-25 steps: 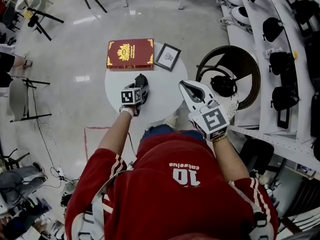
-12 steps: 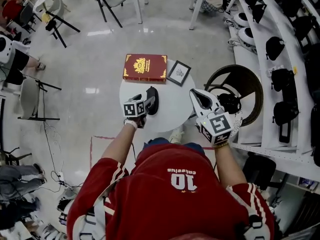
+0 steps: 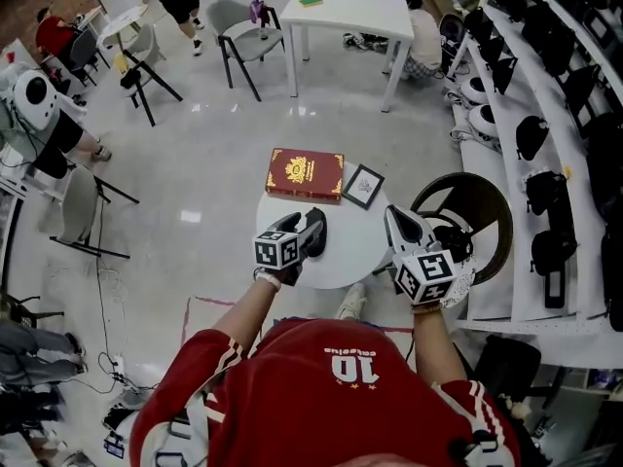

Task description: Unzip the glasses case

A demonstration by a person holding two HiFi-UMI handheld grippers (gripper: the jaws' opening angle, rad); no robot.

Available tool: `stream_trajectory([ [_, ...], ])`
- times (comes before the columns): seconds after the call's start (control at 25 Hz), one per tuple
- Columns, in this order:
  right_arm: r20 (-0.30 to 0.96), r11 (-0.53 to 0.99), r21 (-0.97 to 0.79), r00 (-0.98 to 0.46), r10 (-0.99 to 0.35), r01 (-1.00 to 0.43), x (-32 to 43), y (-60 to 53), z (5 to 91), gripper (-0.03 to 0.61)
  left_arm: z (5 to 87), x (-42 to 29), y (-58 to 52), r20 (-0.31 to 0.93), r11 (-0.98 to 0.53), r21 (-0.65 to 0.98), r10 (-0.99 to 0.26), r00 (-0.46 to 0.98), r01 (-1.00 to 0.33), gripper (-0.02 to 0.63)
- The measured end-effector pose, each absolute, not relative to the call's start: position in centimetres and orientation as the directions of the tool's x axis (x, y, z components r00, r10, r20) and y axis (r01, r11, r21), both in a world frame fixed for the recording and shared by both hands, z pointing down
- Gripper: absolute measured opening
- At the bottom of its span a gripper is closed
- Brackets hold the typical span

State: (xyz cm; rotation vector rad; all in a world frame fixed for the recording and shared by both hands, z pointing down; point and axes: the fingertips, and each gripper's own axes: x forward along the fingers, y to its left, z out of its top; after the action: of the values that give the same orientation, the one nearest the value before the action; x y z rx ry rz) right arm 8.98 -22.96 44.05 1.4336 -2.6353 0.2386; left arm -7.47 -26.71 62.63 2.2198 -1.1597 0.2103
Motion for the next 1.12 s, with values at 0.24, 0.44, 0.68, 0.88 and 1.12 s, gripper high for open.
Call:
stream_trajectory([
  [0.24, 0.142, 0.512, -0.071, -0.517, -0.844, -0.856, 8.2, -21.6, 41.7, 0.017, 54.5, -7.1, -25.5, 0.276, -0.528, 0.381, -0.718, 0.638, -0.759, 0.235],
  [0.44, 0.087, 0.500, -0.050, -0.503, -0.860, -0.864, 7.4, -20.4, 39.2, 0.017, 47.1, -7.6, -24.1, 0.142, -0.585, 0.302, -0.753, 0.642, -0.753, 0.175],
  [0.68, 0.003, 0.492, -0.028, -0.492, -0.870, -0.870, 6.6, -18.9, 35.9, 0.017, 38.9, -8.4, -22.2, -0.002, -0.606, 0.187, -0.787, 0.617, -0.773, 0.076],
  [0.88, -0.016, 0.483, -0.015, -0.483, -0.876, -0.875, 6.5, -18.2, 35.0, 0.017, 35.0, -9.3, -20.9, -0.062, -0.583, 0.126, -0.812, 0.580, -0.803, 0.037],
  [1.12, -0.012, 0.456, -0.020, -0.456, -0.890, -0.890, 6.8, -17.7, 35.0, 0.017, 33.9, -11.1, -20.2, -0.055, -0.524, 0.054, -0.851, 0.521, -0.850, 0.008],
])
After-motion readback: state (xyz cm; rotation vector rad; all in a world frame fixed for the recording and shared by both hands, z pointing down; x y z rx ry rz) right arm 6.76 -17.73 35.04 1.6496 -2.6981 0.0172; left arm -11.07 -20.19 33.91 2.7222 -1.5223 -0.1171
